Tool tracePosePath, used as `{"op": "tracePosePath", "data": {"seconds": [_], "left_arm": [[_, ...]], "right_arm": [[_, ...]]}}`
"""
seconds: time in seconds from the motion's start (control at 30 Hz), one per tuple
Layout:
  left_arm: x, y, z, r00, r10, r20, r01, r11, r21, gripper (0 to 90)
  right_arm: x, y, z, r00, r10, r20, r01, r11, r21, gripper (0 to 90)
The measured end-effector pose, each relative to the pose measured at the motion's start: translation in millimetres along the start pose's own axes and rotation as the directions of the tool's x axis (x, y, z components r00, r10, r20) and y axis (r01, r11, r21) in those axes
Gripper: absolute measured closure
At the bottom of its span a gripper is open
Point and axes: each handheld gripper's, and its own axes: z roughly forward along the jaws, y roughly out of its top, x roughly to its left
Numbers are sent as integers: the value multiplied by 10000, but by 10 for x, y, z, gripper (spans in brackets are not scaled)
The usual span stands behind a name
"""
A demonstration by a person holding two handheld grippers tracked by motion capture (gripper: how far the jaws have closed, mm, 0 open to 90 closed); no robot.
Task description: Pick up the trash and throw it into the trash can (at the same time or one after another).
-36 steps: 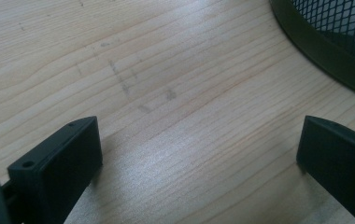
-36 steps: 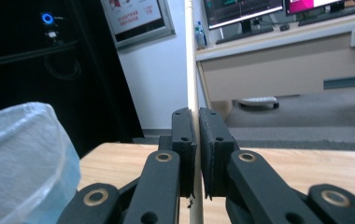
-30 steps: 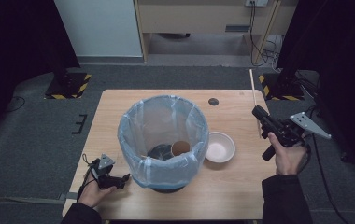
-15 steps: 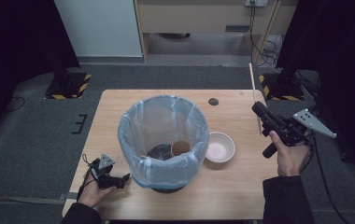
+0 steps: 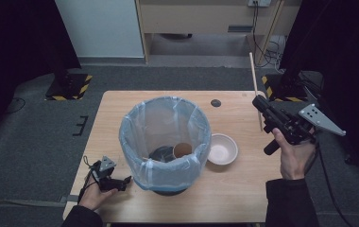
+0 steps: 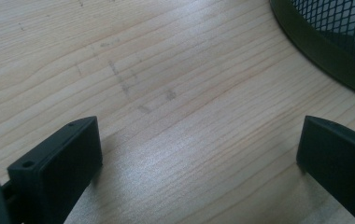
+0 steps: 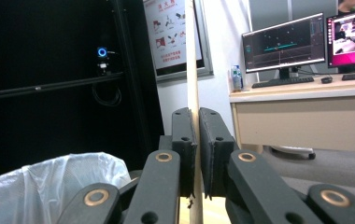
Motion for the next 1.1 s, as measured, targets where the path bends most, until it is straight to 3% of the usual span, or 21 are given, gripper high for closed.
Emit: {"op": "tracePosePath", "data": {"seconds": [1.1], "left_arm": [[0,0,0,10000,-3,0,3,10000,-4,0]], "right_arm": [[389,297,278,9940,-381,-1026,344,9987,-378,858]]}}
